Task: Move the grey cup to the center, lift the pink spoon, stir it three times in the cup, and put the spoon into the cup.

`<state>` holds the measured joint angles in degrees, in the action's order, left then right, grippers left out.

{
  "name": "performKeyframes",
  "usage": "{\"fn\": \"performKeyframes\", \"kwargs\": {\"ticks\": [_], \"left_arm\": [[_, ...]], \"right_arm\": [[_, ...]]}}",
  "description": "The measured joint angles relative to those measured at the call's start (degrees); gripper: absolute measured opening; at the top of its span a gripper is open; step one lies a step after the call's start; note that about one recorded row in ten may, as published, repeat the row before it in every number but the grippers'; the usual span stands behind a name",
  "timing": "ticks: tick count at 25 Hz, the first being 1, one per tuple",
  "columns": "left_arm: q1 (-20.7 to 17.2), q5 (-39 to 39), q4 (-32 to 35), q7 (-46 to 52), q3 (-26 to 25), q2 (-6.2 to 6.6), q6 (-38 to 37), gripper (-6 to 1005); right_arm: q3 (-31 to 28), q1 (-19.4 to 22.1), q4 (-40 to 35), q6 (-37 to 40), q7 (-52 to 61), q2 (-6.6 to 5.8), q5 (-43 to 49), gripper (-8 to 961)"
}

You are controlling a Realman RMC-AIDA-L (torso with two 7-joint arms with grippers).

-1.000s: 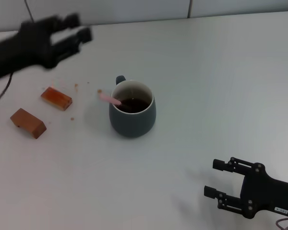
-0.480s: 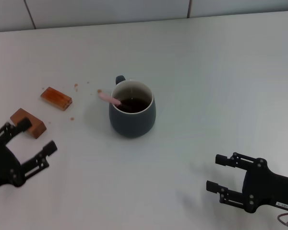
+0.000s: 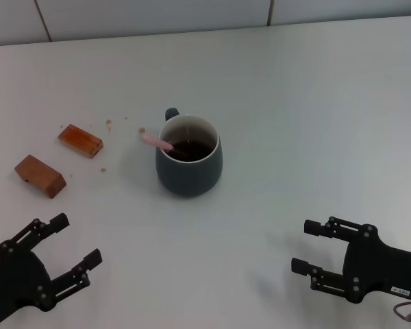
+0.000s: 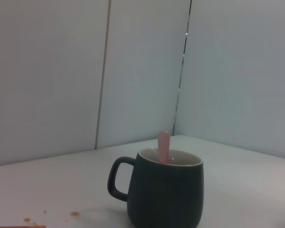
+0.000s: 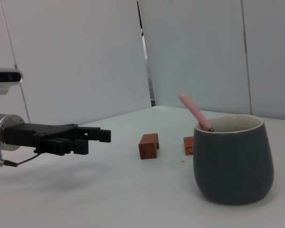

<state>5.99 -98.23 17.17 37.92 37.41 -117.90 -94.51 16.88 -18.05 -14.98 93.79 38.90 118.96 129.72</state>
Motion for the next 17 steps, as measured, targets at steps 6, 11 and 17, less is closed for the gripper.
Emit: {"fn": "performKeyframes", "kwargs": {"ticks": [6,11,17], "left_arm": [[0.45,-0.42,-0.11,-0.02,0.02,-0.04,0.24,843],[0.95,-1.02,-0.5,-0.07,0.0,-0.05,0.62,843],[1.06,-1.44,-0.56,-0.13,-0.04,-0.05,1.11,844]], "right_arm": [[0.08,0.12,0.09,0.05,0.0,0.01,0.06,705],[0.08,0.17,0.22,0.06,0.0,0.03,0.12,705],[0.08,0.18,0.31,0.07,0.0,0.04,0.25,705]]}}
